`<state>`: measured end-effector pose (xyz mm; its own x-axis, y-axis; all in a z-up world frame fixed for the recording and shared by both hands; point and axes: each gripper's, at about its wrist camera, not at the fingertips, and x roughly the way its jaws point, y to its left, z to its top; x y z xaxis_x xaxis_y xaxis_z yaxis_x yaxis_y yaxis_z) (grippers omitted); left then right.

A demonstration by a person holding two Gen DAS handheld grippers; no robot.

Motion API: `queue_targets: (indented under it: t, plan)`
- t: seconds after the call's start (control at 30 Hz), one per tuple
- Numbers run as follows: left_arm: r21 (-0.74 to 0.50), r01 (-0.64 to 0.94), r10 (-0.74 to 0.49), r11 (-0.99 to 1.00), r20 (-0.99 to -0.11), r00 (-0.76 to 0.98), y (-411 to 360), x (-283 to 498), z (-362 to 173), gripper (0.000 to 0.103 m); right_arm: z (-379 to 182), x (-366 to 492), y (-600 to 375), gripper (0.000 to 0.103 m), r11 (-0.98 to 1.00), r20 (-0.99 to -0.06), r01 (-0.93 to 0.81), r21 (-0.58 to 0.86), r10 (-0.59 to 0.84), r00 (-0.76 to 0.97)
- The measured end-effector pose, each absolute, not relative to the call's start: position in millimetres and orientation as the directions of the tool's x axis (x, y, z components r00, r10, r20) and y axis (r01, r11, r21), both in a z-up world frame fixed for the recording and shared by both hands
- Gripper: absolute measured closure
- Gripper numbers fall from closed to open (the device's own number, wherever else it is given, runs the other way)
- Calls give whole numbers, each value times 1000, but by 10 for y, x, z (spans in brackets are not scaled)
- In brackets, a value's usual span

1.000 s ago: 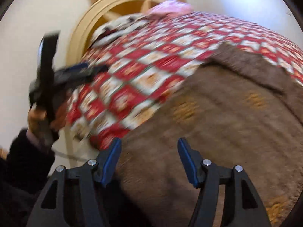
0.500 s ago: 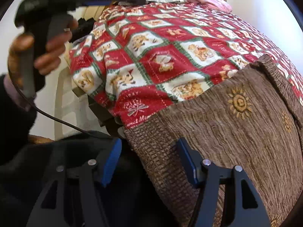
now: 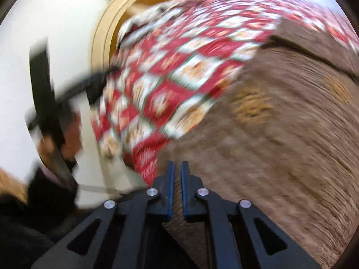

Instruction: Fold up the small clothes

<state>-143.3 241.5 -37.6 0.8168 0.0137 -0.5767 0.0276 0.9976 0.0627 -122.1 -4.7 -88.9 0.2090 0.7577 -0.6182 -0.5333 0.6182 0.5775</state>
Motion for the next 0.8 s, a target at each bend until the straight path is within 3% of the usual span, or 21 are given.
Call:
queue_targets:
  t: [0.07,0.13,0.23,0.27,0.33,0.37,0.4,0.73,0.77,0.8]
  plan:
    - [43,112,-66,993,-582,811,2298,-1391,-391,15,-885,-1056,-287,94,604,-566,-464,648,789,237]
    - [54,190,-123,980,-588,799,2158,-1345,-390,15,-898,-943,-450,94,647,-580,-406,645,761,292]
    - [51,236,-165,970,-573,803,2078,-1319,-319,15,-834,-1049,-313,90,629,-575,-474,616,771,274]
    - [51,235,-165,971,-570,805,2081,-1309,-296,15,-818,-1119,-216,84,627,-590,-508,590,765,259]
    - [52,218,-149,975,-576,804,2109,-1297,-285,15,-821,-1257,64,56,628,-642,-583,515,734,223]
    - [53,203,-135,978,-584,801,2138,-1296,-289,15,-841,-1310,165,27,621,-655,-612,490,725,211]
    - [57,187,-118,981,-588,800,2175,-1309,-298,15,-864,-1383,269,16,608,-662,-644,465,722,204]
    - [39,59,-24,997,-597,802,2543,-1399,-354,15,-1131,-1999,1157,19,462,-798,-886,25,543,260]
    - [36,55,-23,998,-598,801,2557,-1397,-358,15,-1184,-2015,1202,24,467,-806,-884,-26,513,294]
    - [34,53,-22,998,-598,801,2566,-1394,-356,15,-1197,-2030,1164,36,474,-803,-878,-70,496,331]
